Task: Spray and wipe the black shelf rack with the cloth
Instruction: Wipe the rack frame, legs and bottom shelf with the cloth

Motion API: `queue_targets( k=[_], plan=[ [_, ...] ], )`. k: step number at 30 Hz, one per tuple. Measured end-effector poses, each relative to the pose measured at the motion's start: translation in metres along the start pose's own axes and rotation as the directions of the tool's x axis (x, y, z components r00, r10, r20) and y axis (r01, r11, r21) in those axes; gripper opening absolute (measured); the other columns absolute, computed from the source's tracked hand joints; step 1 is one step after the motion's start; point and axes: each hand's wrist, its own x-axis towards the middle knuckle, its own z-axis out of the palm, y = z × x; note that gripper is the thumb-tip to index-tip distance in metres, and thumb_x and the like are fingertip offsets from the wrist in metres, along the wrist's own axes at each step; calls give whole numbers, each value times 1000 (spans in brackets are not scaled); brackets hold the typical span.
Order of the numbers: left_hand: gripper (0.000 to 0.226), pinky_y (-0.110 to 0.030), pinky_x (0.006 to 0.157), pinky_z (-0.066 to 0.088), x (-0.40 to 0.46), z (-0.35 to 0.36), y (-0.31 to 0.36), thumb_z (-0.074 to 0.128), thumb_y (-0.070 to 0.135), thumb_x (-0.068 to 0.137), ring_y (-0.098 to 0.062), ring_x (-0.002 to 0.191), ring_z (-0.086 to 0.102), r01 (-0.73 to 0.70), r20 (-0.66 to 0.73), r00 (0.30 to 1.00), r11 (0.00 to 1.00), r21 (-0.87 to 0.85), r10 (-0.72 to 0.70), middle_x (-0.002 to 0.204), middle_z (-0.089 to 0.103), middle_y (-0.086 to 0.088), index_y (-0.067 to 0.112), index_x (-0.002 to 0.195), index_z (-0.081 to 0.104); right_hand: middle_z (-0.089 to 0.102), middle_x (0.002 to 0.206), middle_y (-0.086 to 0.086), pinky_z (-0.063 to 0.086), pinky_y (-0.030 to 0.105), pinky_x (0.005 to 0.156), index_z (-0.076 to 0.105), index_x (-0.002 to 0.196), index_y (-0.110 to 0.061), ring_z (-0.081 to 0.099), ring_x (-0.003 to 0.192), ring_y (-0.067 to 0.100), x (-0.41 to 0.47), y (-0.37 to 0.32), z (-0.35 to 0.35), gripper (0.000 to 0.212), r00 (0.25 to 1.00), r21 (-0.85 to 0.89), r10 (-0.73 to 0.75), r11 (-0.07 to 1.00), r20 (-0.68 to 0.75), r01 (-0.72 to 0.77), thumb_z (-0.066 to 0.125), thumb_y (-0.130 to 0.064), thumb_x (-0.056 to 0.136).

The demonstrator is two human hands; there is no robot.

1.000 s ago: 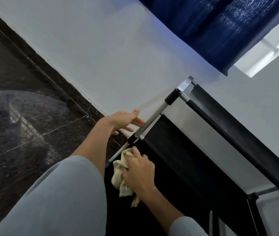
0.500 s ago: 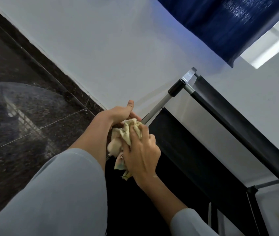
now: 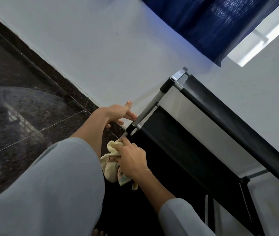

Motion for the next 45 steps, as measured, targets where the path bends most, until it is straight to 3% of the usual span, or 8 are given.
queue_targets(
  k=[5, 8, 11, 19, 24, 28, 35, 45],
  plan=[
    [64, -47, 96, 30, -16, 6, 4, 7, 58, 97, -19, 127, 46, 0, -32, 999, 1000, 9, 0, 136, 52, 15, 32, 121, 61, 48, 119, -8, 40, 33, 72, 57, 121, -37, 55, 102, 22, -3, -1, -25, 36, 995, 60, 26, 998, -98, -20, 57, -52, 88],
    [64, -28, 83, 37, -22, 15, 5, 11, 49, 101, -20, 129, 42, -22, -109, 994, 1000, -13, 21, 134, 54, 3, 15, 124, 60, 48, 124, -8, 44, 34, 74, 56, 124, -37, 56, 105, 22, -6, 1, -43, 41, 984, 107, 71, 993, -165, -53, 56, -55, 88],
    [59, -38, 104, 36, -22, 25, 6, 18, 49, 101, -26, 122, 49, -65, -217, 974, 998, 13, 66, 126, 59, -9, 13, 105, 64, 47, 122, -6, 43, 33, 71, 50, 126, -36, 58, 100, 23, -10, 4, -54, 35, 963, 161, 144, 981, -229, -108, 50, -49, 94],
    [80, -38, 98, 41, -37, 34, 24, 14, 61, 95, -33, 119, 51, 2, -279, 960, 998, 69, 17, 130, 53, -21, -2, 132, 49, 45, 111, -3, 38, 34, 72, 54, 121, -30, 57, 93, 24, -11, 2, -71, 33, 903, 355, 300, 917, -307, -184, 49, -50, 95],
    [81, -37, 89, 42, -45, 27, 12, 10, 66, 92, -27, 116, 51, -63, -276, 961, 990, -124, 26, 132, 54, -13, 9, 130, 52, 51, 109, 0, 34, 28, 59, 64, 110, -27, 52, 84, 19, -2, 2, -68, 26, 805, 85, 99, 994, -585, -61, 63, -42, 88],
    [80, -45, 108, 25, -37, 21, -14, 3, 67, 91, -21, 121, 45, -51, -235, 972, 986, -162, 11, 142, 47, -4, 19, 133, 51, 62, 102, 5, 29, 25, 51, 69, 100, -25, 54, 70, 21, 15, 12, -50, 28, 713, -225, -65, 965, -699, -133, 78, -35, 76],
    [77, -49, 114, 22, 0, 21, -42, 0, 72, 85, -20, 119, 51, -93, -108, 992, 959, -268, 66, 132, 57, -2, 31, 110, 61, 64, 106, 4, 51, 35, 58, 67, 108, -26, 60, 78, 25, 23, 16, 31, 20, 648, -429, -235, 889, -725, -158, 49, -27, 98],
    [102, -53, 115, 13, 29, 6, -51, -21, 70, 78, -11, 114, 57, -197, 26, 978, 958, -207, 206, 100, 73, 12, 30, 97, 70, 45, 109, -4, 36, 46, 96, 64, 106, -35, 46, 97, 17, 10, 6, 116, 35, 832, 44, -48, 995, -553, 86, 66, -28, 72]
  ],
)
